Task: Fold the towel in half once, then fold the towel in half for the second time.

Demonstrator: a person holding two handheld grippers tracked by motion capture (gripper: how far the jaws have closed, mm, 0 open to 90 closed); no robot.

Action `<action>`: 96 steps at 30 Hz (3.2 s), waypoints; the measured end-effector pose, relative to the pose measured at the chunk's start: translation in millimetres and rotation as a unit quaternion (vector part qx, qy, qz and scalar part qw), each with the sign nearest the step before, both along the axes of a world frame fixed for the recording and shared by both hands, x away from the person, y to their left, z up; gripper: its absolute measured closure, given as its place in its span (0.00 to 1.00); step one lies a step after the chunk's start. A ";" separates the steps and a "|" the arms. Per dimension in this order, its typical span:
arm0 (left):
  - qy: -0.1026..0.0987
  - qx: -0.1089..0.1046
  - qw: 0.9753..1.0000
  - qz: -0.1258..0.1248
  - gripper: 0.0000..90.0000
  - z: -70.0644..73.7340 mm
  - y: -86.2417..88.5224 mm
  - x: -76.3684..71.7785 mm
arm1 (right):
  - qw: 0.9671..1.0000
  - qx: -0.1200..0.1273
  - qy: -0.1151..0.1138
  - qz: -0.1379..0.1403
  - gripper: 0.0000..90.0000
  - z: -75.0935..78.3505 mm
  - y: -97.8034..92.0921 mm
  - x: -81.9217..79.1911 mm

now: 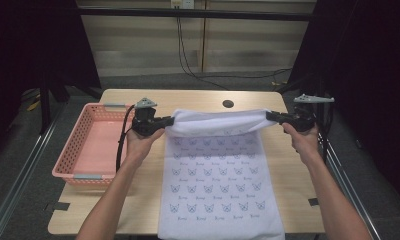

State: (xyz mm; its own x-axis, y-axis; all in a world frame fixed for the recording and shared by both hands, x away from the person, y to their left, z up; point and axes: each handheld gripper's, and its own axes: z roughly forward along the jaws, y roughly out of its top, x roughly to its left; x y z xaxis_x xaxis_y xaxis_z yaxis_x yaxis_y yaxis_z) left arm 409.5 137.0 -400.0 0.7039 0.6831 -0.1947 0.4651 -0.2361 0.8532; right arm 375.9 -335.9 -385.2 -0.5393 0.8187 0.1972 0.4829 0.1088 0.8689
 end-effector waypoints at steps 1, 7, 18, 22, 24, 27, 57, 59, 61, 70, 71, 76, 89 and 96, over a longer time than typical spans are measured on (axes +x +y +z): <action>-0.004 -0.008 1.000 -0.009 0.96 6.3 2.6 -8.0 | 1.000 0.000 0.000 0.000 0.96 0.0 0.0 0.0; -0.042 -0.017 0.998 -0.042 0.96 37.7 9.9 -42.8 | 1.000 0.002 -0.017 0.023 0.96 24.6 -5.3 -38.7; -0.082 -0.043 0.994 -0.050 0.96 53.9 32.4 -104.8 | 0.994 0.024 -0.087 0.064 0.96 58.1 4.1 -111.2; -0.062 -0.061 0.995 -0.050 0.97 16.6 36.8 -129.6 | 0.996 0.006 -0.048 0.076 0.96 20.1 6.4 -134.1; -0.040 -0.047 0.996 -0.059 0.97 3.1 35.2 -139.4 | 0.996 0.011 -0.030 0.079 0.96 1.7 5.0 -145.2; -0.028 -0.051 0.996 -0.066 0.96 -9.2 36.7 -154.8 | 0.997 0.019 -0.016 0.078 0.96 -15.3 2.8 -162.0; 0.079 0.015 0.984 -0.162 0.83 -61.0 54.1 -200.5 | 0.984 -0.029 0.081 0.157 0.76 -68.1 1.5 -235.0; 0.071 0.009 0.987 -0.145 0.82 -60.5 51.0 -187.9 | 0.987 -0.018 0.074 0.139 0.75 -67.3 0.0 -225.4; 0.071 0.007 0.988 -0.139 0.80 -59.8 47.0 -177.8 | 0.988 -0.027 0.070 0.134 0.73 -66.9 1.2 -220.0; 0.092 0.047 0.991 -0.089 0.73 -75.4 8.6 -95.1 | 0.988 -0.073 0.086 0.108 0.61 -84.2 26.6 -138.9; 0.107 0.055 0.989 -0.091 0.71 -78.4 4.7 -88.4 | 0.987 -0.079 0.092 0.106 0.61 -87.9 29.1 -130.8; 0.088 0.128 0.983 -0.097 0.76 -91.3 -9.8 -84.9 | 0.984 -0.121 0.097 0.088 0.58 -102.7 39.6 -99.0; 0.082 0.119 0.983 -0.114 0.82 -95.8 -7.3 -111.4 | 0.976 -0.168 0.103 0.097 0.80 -109.0 37.3 -129.1; 0.094 0.105 0.981 -0.134 0.81 -96.1 -10.0 -125.9 | 0.973 -0.174 0.118 0.098 0.90 -105.5 33.0 -150.2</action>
